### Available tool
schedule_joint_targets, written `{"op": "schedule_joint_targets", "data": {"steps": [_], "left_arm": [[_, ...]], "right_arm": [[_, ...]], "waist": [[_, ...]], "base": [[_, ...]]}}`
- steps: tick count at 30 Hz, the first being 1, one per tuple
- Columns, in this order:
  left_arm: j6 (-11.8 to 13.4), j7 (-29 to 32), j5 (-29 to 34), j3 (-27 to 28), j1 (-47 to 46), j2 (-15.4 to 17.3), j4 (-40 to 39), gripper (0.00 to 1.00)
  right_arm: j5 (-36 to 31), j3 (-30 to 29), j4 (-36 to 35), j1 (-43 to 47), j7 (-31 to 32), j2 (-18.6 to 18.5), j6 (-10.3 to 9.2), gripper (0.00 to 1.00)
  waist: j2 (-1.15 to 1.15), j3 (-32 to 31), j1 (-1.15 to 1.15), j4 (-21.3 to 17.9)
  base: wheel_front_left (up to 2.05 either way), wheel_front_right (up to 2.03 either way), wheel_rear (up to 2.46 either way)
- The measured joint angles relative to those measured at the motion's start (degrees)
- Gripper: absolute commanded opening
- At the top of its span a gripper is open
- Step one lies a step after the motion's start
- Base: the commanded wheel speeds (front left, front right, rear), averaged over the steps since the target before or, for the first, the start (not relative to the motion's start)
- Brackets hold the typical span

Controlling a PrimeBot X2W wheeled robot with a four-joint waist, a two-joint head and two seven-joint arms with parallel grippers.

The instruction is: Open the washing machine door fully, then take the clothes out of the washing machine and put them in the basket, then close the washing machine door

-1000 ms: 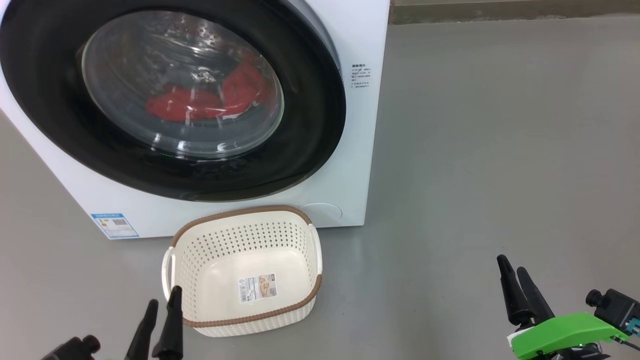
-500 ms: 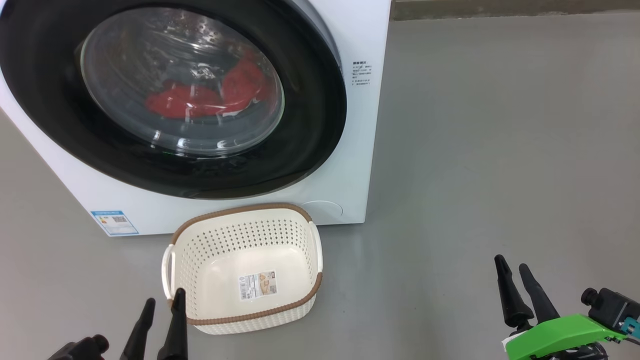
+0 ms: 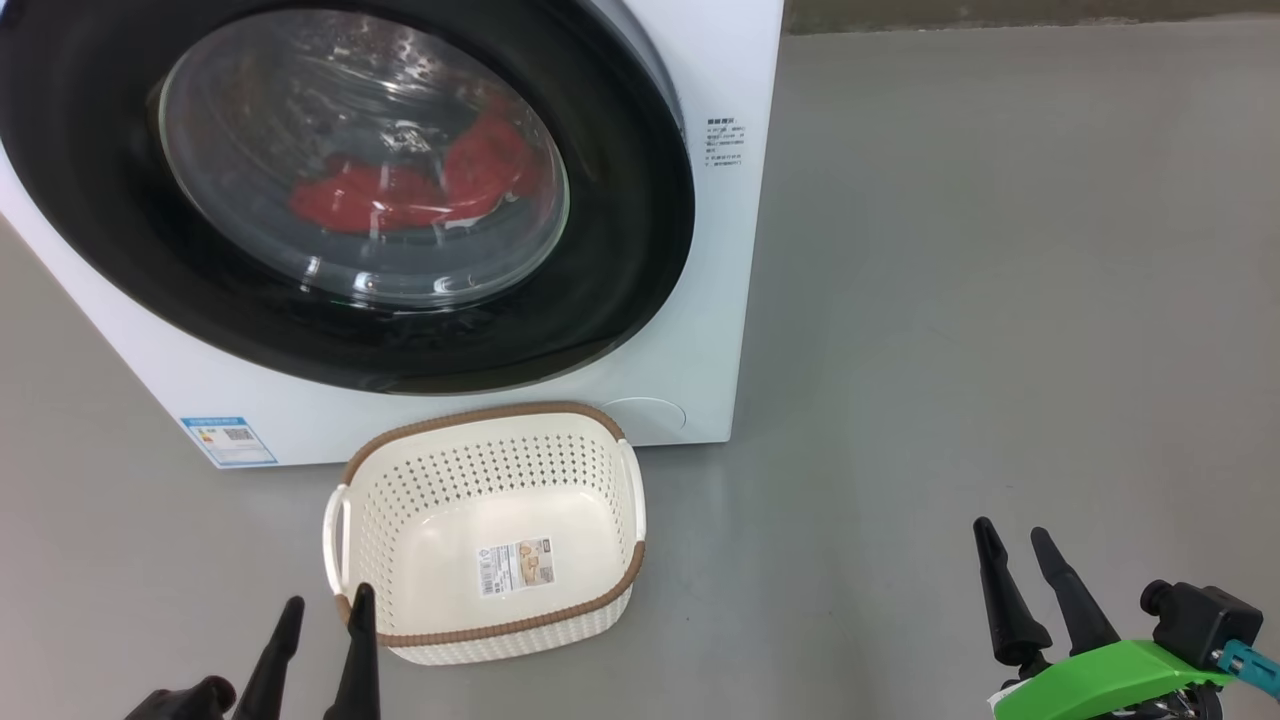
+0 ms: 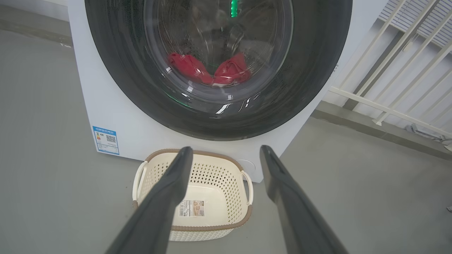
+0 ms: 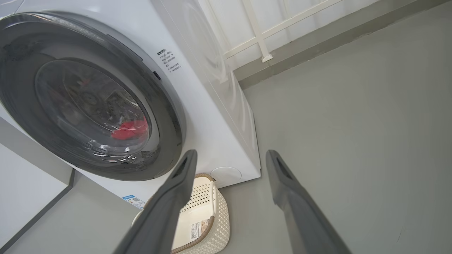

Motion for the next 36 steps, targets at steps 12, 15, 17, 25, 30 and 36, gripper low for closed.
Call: {"op": "schedule_joint_targets", "data": {"steps": [12, 15, 17, 25, 30, 36], "left_arm": [[-0.1, -2.0, 8.5, 0.2, 0.0, 0.0, -0.5, 1.00], [-0.1, -2.3, 9.8, 0.3, 0.0, 0.0, -0.8, 1.00], [-0.5, -2.6, 11.4, 0.4, 0.0, -0.1, -0.9, 1.00], [-1.0, -4.1, 16.9, 0.6, 0.3, -0.3, -1.7, 1.00], [-1.4, -4.9, 19.7, 1.0, 0.9, -0.5, -1.8, 1.00], [-2.1, -5.6, 22.0, 2.5, 1.2, -1.1, -1.8, 1.00]], "right_arm": [[-7.0, 0.3, -0.5, 0.0, -1.8, -0.1, 0.00, 1.00], [-8.5, 0.5, -0.5, 0.0, -2.3, -0.1, 0.00, 1.00], [-9.5, 0.5, -0.5, 0.0, -2.4, -0.1, 0.00, 1.00], [-13.9, 0.5, -0.7, 0.2, -3.8, -0.1, 0.00, 1.00], [-16.4, 0.3, -1.1, 1.0, -4.7, -0.1, 0.00, 1.00], [-17.8, -0.5, -1.4, 1.4, -5.4, -0.2, 0.00, 1.00]], "waist": [[0.00, 0.6, 0.00, -0.2], [0.00, 0.7, 0.00, -0.3], [0.00, 0.8, 0.00, -0.4], [0.00, 1.0, 0.00, -0.9], [0.00, 1.2, 0.00, -1.3], [0.00, 1.4, 0.00, -1.4]], "base": [[0.00, 0.00, 0.00], [0.00, 0.00, 0.00], [0.00, 0.00, 0.00], [0.00, 0.00, 0.00], [0.00, 0.00, 0.00], [0.00, 0.00, 0.00]]}}
